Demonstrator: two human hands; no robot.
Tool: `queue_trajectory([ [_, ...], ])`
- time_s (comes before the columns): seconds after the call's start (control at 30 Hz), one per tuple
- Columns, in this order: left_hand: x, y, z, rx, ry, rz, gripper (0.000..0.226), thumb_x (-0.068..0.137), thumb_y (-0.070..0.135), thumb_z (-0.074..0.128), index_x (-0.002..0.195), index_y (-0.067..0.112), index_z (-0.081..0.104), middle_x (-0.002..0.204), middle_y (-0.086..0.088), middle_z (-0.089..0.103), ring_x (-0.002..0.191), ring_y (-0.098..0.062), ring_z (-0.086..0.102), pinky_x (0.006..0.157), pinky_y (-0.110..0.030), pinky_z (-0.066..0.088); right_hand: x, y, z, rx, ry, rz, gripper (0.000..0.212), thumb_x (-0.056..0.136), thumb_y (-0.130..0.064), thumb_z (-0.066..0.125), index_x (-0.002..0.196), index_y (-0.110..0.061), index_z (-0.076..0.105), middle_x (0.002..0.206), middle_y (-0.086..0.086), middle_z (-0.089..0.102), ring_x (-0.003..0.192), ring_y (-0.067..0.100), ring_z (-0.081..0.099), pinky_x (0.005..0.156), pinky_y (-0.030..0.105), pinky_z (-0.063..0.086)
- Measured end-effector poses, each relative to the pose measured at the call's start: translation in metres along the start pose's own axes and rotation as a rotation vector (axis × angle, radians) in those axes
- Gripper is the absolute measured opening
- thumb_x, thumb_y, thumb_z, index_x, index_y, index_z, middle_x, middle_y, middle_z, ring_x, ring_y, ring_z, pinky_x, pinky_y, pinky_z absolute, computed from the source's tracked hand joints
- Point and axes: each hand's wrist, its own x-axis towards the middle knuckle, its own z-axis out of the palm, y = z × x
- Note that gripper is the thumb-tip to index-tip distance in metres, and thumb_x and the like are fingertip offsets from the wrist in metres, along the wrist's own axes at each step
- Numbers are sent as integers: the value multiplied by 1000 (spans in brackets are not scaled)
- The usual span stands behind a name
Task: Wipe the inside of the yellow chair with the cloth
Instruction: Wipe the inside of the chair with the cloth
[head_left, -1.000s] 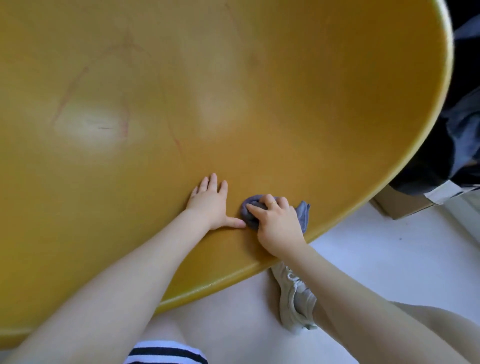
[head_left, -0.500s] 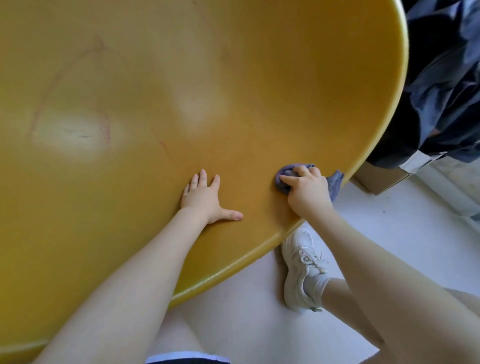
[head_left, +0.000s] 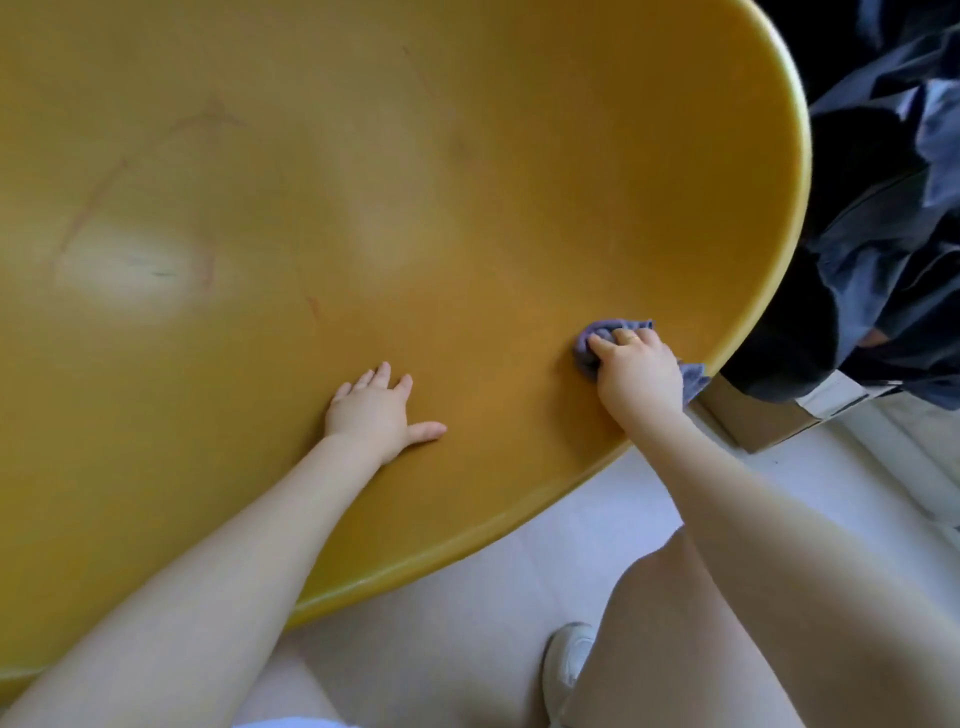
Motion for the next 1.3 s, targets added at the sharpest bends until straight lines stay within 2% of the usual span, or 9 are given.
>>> queue_trajectory([
  [0.13, 13, 20, -2, 86, 130, 29, 93, 83, 68, 43, 150, 13, 12, 159, -2, -3, 146, -19, -4, 117, -35, 2, 23, 0, 7, 15, -110, 82, 37, 89, -7, 40, 123, -6, 54, 127, 20, 50, 128, 35, 30, 104, 40, 24],
  [0.27, 33, 34, -11, 136, 149, 64, 109, 74, 72, 51, 151, 12, 2, 158, -4, -10, 145, -19, -8, 117, -35, -1, 14, -44, 22, 201, -244, -93, 43, 91, -10, 43, 133, -13, 46, 146, 15, 33, 138, 29, 18, 112, 36, 15],
  [0.4, 46, 36, -20, 66, 86, 10, 125, 64, 73, 63, 150, 12, -4, 157, -5, -17, 146, -20, -6, 118, -34, 3, 12, -69, 30, 307, -293, -317, 41, 94, -13, 44, 135, -15, 45, 148, 16, 31, 139, 29, 19, 112, 34, 12],
  [0.5, 50, 39, -18, -16, 22, -50, 123, 64, 74, 61, 150, 16, -5, 157, -4, -18, 146, -19, -6, 117, -34, 4, 30, -54, 32, 265, -323, -442, 37, 95, -13, 41, 130, -20, 50, 141, 9, 41, 136, 23, 26, 101, 33, 29],
  [0.57, 51, 40, -16, -74, 10, -88, 121, 64, 75, 60, 151, 19, -4, 157, -3, -16, 145, -18, -6, 117, -34, 5, 54, -28, 27, 188, -328, -435, 36, 93, -10, 42, 125, -20, 53, 136, 7, 45, 133, 21, 29, 92, 32, 35],
  [0.8, 57, 52, -23, -115, -46, -152, 122, 64, 72, 63, 151, 21, -6, 157, -1, -17, 145, -18, -7, 118, -36, 11, 105, 31, 7, 24, -140, -142, 42, 97, -12, 35, 139, -8, 38, 151, 13, 26, 141, 29, 11, 112, 36, 13],
  [0.93, 60, 56, -22, -110, -70, -188, 124, 64, 70, 65, 150, 20, -9, 156, -2, -19, 145, -19, -9, 118, -34, 10, 83, -14, 31, 178, -255, -257, 51, 94, -15, 36, 144, -11, 29, 154, 13, 18, 141, 30, 7, 113, 36, 9],
  [1.17, 61, 56, -21, -144, -64, -206, 124, 64, 67, 68, 150, 20, -8, 156, -2, -20, 145, -18, -11, 119, -32, 6, 67, -60, 48, 323, -315, -530, 53, 99, -18, 35, 147, -15, 14, 150, 8, 30, 140, 26, 17, 110, 36, 17],
  [1.3, 60, 54, -19, -171, -60, -204, 123, 64, 67, 68, 150, 23, -9, 156, 1, -21, 145, -16, -12, 119, -33, 8, 115, -21, 46, 226, -255, -515, 43, 99, -16, 32, 142, -11, 29, 149, 7, 33, 140, 25, 20, 110, 34, 19],
])
